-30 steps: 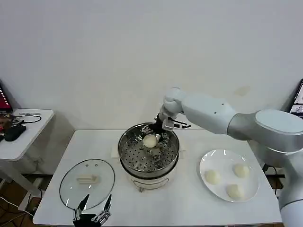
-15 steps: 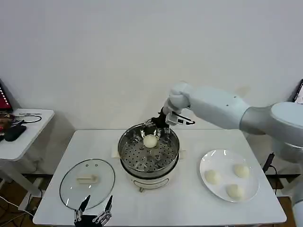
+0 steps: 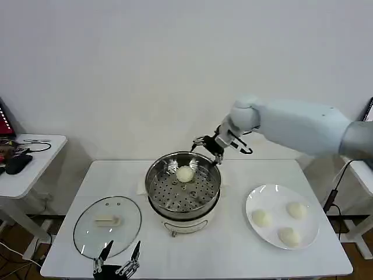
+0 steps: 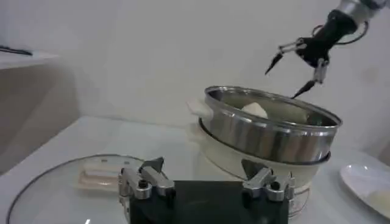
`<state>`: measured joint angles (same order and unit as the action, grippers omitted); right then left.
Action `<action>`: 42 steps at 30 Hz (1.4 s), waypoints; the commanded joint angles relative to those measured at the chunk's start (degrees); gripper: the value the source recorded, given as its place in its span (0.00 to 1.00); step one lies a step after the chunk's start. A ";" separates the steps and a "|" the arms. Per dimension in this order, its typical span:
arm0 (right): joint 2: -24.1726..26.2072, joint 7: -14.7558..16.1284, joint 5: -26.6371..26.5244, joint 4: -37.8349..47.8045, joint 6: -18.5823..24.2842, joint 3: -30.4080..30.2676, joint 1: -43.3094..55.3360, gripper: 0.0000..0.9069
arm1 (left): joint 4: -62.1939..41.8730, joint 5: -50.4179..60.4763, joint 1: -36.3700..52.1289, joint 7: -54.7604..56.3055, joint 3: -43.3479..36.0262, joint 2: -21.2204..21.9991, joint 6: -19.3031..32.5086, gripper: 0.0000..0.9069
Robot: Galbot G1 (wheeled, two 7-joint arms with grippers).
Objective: Take steamed baozi put them in steamer then cover it.
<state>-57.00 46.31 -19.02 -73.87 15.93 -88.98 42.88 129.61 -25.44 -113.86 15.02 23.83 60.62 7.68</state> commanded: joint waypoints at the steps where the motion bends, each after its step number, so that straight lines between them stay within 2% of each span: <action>1: 5.38 0.64 -9.73 -4.77 -7.56 -5.16 4.45 1.00 | -0.08 0.03 0.04 0.00 -0.12 -0.05 0.02 1.00; 5: 8.63 2.19 -11.21 -6.57 -10.55 -6.87 5.66 1.00 | -0.06 0.02 0.13 0.05 -0.22 -0.13 0.00 1.00; 10: 12.61 3.78 -11.90 -7.77 -12.02 -9.04 6.44 1.00 | 0.06 0.02 0.12 0.03 -0.23 -0.34 0.01 1.00; 22: 19.70 3.89 -10.80 -8.94 -13.93 -11.58 3.43 1.00 | 0.09 0.14 0.13 0.05 0.01 -0.31 -0.08 1.00; 37: 18.68 3.51 -10.35 -4.41 -14.70 -9.93 -4.92 1.00 | 0.15 0.23 0.35 0.11 0.05 0.15 -0.53 1.00; 42: 17.93 4.85 -9.38 -0.96 -13.91 -9.78 -7.39 1.00 | 0.50 0.12 0.39 0.19 0.18 0.22 -0.86 1.00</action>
<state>-39.18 50.83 -28.80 -77.15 1.94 -98.81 37.78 130.18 -25.32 -113.44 15.19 24.09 60.90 6.79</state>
